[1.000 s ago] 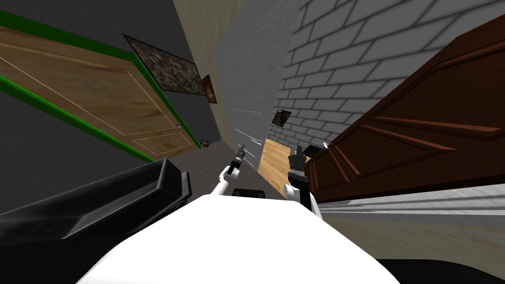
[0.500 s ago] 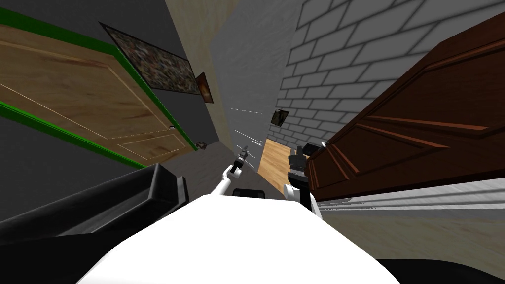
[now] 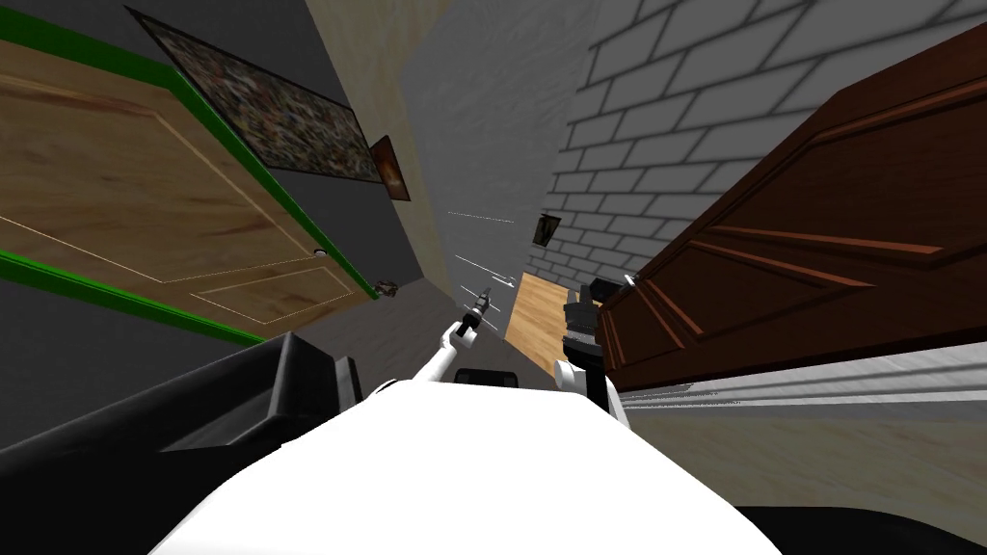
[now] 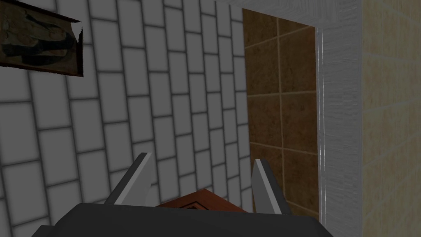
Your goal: Push the door open
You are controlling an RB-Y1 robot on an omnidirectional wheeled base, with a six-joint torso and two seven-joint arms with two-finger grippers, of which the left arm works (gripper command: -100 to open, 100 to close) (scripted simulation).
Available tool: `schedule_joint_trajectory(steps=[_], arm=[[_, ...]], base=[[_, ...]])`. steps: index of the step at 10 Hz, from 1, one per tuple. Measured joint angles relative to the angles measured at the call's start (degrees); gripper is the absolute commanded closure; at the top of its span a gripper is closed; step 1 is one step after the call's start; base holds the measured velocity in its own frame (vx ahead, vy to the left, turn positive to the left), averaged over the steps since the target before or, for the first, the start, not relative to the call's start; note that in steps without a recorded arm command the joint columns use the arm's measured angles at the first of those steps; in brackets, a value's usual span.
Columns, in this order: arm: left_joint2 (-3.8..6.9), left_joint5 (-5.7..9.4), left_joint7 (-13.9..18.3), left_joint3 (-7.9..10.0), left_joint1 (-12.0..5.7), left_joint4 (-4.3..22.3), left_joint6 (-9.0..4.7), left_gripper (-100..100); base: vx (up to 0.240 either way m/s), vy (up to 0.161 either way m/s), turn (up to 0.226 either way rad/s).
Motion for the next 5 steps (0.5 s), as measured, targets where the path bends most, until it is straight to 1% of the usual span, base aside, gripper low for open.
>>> schedule_joint_trajectory(steps=[1, 2, 3, 4, 5], arm=[[-0.18, -0.08, 0.04, -0.11, -0.47, 1.02, -0.05, -100], [-0.59, -0.21, -0.01, -0.21, -1.29, 2.49, -0.24, -100], [-0.89, -0.36, 0.02, -0.45, -2.13, 4.23, -0.52, -100], [-1.45, -0.65, 0.03, -0.92, -2.86, 6.13, -0.79, -100], [-1.85, -0.86, 0.13, -1.33, -3.71, 7.31, -0.51, -100]], base=[[0.021, 0.043, -0.061], [0.042, 0.061, -0.088], [0.082, 0.101, -0.134], [0.09, 0.116, -0.107], [0.075, 0.112, -0.065]])
